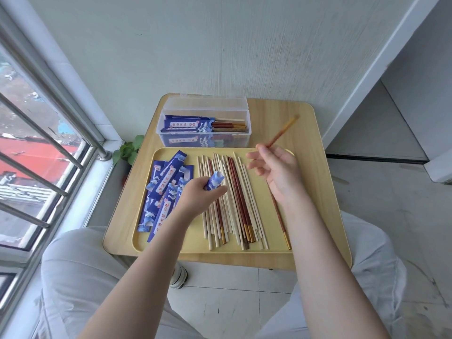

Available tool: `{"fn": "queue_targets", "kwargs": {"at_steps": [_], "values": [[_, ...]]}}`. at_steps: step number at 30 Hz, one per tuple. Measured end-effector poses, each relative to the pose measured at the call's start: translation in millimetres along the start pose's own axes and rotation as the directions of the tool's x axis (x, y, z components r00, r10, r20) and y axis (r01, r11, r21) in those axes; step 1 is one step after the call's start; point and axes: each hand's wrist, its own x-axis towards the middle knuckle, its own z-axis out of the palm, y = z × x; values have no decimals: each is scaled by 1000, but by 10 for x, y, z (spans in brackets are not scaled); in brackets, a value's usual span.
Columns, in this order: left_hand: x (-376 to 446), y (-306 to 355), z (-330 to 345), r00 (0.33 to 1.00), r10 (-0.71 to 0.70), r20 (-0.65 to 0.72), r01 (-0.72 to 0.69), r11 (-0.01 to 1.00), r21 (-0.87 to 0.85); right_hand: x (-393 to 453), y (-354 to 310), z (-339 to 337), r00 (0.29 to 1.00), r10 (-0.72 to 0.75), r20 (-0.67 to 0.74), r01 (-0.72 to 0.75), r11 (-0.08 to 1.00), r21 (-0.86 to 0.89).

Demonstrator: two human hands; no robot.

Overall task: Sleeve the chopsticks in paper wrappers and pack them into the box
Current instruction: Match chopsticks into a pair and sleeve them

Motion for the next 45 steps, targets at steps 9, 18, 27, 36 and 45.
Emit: {"fn": "queue_targets", "kwargs": {"at_steps": [9,18,27,36,45], "values": [[-32,-3,57,999,4,48,-11,992,128,15,33,-14,988,-74,-136,34,961,-276],[-95,112,120,986,76,150,-90,992,90,-63,104,104,970,189,155,-66,815,-576],[-144,97,168,979,22,204,-1,995,-101,-49,91,-15,983,176,53,-117,821,-559],[-130,31,199,982,-53,182,119,919,-377,-8,430,-212,896,111,-430,-426,-63,-903],[-126,-20,159,980,-113,167,177,877,-447,-24,406,-140,964,54,-261,-264,319,-910]]}}
